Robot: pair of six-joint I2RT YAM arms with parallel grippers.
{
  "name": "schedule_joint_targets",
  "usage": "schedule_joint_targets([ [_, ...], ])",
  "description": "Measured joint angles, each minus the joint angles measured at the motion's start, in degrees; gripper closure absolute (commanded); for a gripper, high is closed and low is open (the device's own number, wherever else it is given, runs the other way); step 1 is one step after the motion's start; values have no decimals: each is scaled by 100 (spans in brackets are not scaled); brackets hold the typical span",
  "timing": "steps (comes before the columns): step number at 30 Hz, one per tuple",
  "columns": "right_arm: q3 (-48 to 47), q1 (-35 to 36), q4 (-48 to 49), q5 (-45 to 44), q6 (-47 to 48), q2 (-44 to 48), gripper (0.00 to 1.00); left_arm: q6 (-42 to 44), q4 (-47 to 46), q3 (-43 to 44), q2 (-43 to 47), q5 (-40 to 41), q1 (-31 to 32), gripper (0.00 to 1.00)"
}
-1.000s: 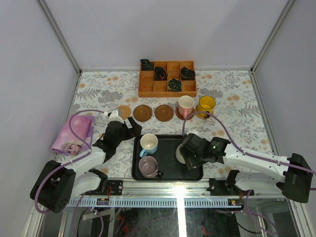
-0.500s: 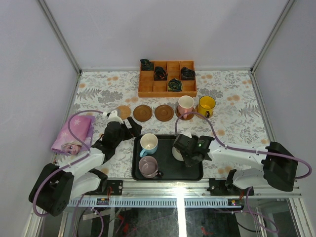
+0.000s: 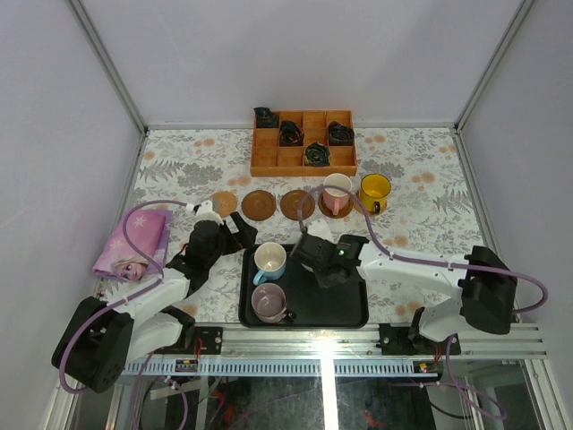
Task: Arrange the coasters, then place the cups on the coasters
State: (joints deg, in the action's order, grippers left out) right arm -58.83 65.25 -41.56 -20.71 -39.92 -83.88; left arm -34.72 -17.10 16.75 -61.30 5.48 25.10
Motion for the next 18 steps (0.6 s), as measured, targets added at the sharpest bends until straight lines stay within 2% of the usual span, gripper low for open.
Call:
schedule_joint_targets([
  [7,-1766,-278,24,-761,-48,-1027,100,0,101,0,149,66,0,0],
  [14,-2214,-1300,273,-708,-50,-1545,100,2,131,0,179,109,0,0],
  [18,-2599,-1539,330,-728,-59,-2068,100,2,131,0,52,120,0,0],
])
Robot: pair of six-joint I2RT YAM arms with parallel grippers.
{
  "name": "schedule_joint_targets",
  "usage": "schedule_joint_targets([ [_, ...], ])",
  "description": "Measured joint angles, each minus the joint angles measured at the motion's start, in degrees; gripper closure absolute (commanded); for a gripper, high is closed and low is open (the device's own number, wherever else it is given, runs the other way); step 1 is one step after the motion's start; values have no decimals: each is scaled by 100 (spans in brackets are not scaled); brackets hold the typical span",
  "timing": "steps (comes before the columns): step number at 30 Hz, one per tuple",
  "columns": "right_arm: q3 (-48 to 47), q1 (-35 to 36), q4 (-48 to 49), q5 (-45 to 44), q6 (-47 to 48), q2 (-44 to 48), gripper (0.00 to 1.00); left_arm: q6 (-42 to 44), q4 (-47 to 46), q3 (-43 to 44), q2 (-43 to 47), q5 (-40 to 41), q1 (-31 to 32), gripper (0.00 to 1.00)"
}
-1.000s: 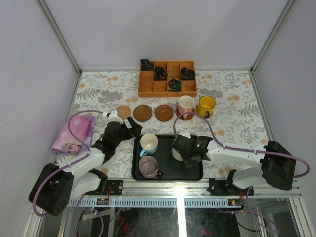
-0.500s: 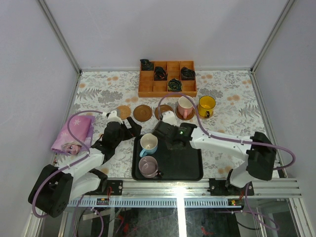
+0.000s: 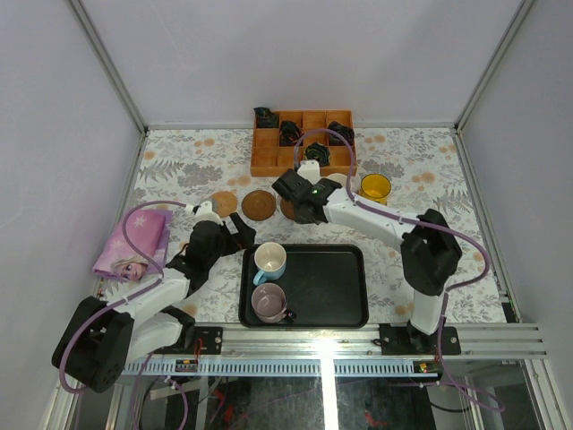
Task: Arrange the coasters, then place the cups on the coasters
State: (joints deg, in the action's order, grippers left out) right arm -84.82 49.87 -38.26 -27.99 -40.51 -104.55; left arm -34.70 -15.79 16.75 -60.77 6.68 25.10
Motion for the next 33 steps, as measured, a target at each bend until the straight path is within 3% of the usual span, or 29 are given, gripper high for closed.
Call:
schedule_joint_targets([
  [11,-785,-61,247,203,33,-1093,100,4,0,2,-433,2,0,0],
  [33,-1139,-444,258,514,98,-1810,100,7,0,22,-638,-2,0,0],
])
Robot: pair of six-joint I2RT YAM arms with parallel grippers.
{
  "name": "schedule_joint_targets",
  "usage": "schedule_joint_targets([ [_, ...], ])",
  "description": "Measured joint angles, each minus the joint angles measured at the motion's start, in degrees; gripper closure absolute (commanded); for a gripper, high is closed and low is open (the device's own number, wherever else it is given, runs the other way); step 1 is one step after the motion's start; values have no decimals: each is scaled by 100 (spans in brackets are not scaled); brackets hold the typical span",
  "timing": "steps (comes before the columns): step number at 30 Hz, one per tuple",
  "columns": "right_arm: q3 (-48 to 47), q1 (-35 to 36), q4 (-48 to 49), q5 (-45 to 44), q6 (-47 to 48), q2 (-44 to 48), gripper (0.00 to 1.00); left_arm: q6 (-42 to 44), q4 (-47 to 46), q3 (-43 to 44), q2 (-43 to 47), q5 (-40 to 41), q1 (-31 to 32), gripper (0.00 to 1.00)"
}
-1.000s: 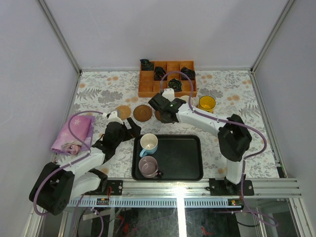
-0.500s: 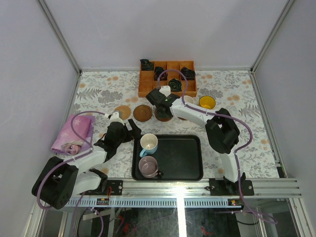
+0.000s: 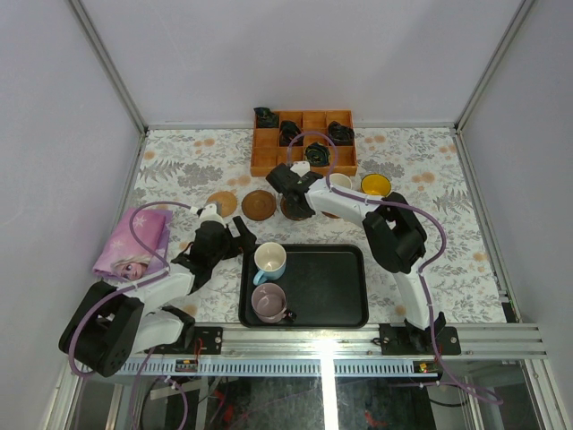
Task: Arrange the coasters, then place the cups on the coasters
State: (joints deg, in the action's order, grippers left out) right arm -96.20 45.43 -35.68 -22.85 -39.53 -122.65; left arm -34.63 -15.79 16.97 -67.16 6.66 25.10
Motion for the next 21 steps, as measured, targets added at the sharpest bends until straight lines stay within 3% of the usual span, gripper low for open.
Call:
schedule_joint_targets([
  [18,-48,-7,9,310,-72,-20,100,-2,0,7,-87,0,0,0],
  [21,-48,-7,7,313,-103,-20,88,-2,0,7,-114,0,0,0],
])
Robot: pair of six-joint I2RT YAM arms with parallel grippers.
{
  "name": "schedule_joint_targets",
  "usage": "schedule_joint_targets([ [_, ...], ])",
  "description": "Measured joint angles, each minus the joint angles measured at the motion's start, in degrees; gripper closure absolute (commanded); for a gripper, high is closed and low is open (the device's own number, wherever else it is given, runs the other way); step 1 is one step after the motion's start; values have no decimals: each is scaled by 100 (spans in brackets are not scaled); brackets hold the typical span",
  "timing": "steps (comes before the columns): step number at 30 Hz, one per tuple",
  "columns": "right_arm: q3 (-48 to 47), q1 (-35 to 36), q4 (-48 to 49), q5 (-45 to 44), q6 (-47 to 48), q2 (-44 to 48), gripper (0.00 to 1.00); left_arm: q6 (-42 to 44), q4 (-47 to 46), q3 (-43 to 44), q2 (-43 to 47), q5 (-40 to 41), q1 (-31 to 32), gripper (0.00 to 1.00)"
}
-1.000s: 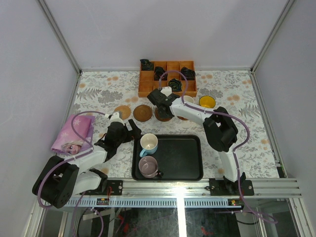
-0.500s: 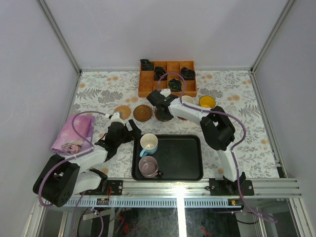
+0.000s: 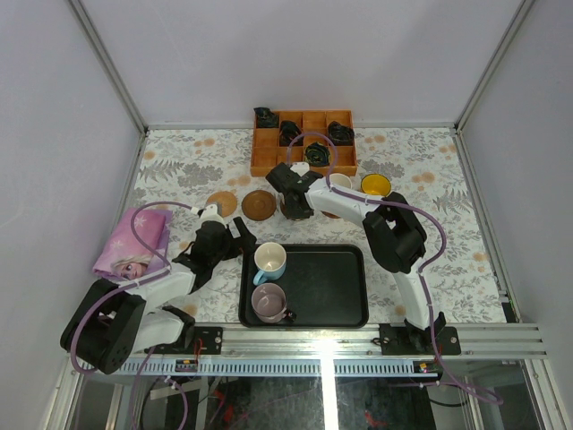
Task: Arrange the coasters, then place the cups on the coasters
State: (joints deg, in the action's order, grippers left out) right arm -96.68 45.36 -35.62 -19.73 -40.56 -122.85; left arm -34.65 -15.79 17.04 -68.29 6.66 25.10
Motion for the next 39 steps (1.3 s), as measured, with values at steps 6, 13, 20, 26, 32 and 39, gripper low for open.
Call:
schedule_joint_targets([
  [6,0,-2,-2,39,-48,0,66,0,-2,2,0,0,0,0],
  [13,52,0,59,92,-92,0,57,2,0,2,0,0,0,0],
  [20,197,0,83,96,-94,0,56,0,0,2,0,0,0,0],
  [26,216,11,85,92,-94,0,56,0,0,2,0,-2,0,0],
  [32,227,33,179,90,-90,68,55,2,0,2,0,-2,0,0],
  [39,227,39,332,59,-87,260,55,2,0,2,0,-2,0,0],
])
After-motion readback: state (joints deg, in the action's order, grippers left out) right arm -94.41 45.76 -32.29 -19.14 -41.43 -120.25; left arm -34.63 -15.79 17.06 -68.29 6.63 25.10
